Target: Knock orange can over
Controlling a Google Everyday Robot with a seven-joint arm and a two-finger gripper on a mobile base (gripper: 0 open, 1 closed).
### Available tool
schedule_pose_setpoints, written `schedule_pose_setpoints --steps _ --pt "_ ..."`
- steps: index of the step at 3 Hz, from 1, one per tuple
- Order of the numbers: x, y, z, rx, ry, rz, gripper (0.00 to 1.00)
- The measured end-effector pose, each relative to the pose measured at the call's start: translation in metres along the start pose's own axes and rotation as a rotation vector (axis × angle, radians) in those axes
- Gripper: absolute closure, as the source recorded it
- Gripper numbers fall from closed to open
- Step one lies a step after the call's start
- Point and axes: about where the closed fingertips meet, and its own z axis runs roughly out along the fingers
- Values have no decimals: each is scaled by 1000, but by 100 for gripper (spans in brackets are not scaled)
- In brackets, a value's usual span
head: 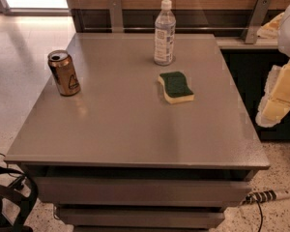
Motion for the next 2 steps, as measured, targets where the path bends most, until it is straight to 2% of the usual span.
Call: schedule_pose_setpoints --steps 1,2 --pt "-3 0 1 0 -11 2 0" --pt "-15 2 4 -4 -59 13 0"
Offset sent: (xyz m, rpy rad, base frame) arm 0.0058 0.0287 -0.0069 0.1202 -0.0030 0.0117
